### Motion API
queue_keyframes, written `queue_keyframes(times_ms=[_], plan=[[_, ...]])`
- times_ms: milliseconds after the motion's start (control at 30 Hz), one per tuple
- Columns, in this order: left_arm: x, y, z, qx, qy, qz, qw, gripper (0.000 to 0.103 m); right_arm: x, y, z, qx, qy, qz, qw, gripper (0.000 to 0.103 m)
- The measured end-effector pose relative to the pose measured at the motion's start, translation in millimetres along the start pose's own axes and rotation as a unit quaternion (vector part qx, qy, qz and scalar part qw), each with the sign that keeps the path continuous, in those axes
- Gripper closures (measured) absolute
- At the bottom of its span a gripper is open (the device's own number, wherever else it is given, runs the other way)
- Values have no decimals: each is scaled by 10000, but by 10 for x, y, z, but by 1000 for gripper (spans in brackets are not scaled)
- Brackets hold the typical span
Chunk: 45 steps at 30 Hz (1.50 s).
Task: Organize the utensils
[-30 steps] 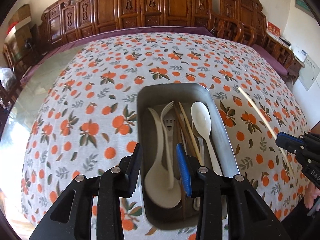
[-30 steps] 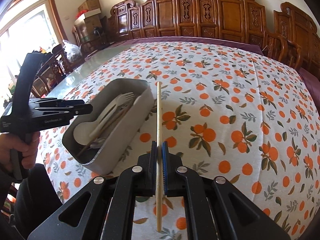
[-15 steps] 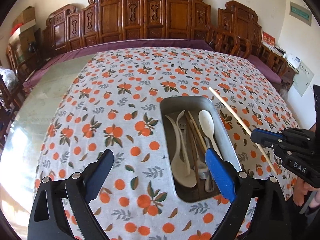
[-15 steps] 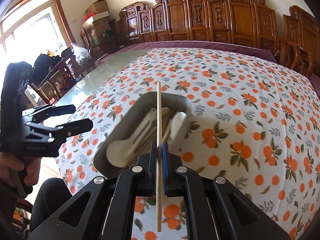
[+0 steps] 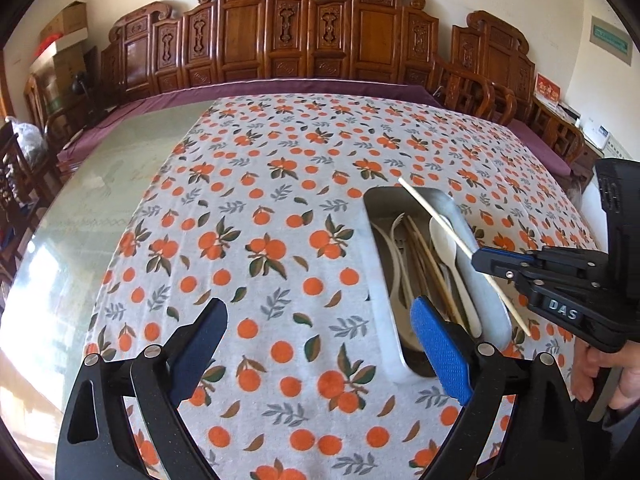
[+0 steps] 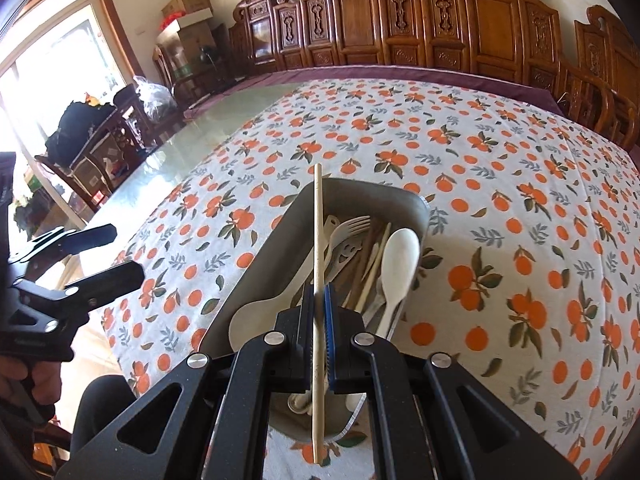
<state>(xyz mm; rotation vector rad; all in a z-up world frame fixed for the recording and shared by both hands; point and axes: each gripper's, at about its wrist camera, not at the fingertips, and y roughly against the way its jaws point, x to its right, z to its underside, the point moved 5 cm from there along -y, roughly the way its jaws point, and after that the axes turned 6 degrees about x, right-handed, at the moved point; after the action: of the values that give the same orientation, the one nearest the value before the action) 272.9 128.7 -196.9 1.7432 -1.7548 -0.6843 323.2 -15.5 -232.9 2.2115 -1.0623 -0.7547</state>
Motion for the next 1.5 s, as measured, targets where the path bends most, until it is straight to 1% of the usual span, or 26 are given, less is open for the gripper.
queue_keyframes(times_ms=[267, 367, 500, 733, 833, 967, 1167, 1333, 1400, 1500], plan=[[-89, -6, 67, 8, 8, -32, 10000, 14, 5, -278, 51, -197, -164, 210, 9995, 97], [-90, -2, 84, 14, -56, -44, 10000, 14, 42, -347, 72, -247, -230, 337, 9989, 97], [-121, 0, 112, -12, -6, -20, 10000, 14, 82, -409, 96, -306, -313, 380, 9983, 97], [-112, 47, 93, 41, 23, 5, 10000, 14, -11, -297, 93, -66, -49, 394, 9992, 96], [-65, 87, 82, 79, 9, 45, 10000, 14, -37, -159, 80, 52, 47, 380, 9993, 95], [57, 168, 32, 184, -63, 79, 9998, 14, -27, 120, 90, 254, 66, 354, 9990, 85], [389, 364, -47, 384, -237, 202, 9988, 14, 58, 634, 136, 551, 13, 381, 9978, 84], [645, 479, -55, 422, -318, 326, 9981, 14, 168, 1078, 215, 812, -46, 501, 9954, 83], [747, 535, -55, 442, -365, 344, 9978, 14, 207, 1227, 251, 914, -57, 570, 9942, 79], [862, 620, -53, 460, -368, 377, 9976, 12, 270, 1463, 317, 1064, -101, 660, 9921, 68]])
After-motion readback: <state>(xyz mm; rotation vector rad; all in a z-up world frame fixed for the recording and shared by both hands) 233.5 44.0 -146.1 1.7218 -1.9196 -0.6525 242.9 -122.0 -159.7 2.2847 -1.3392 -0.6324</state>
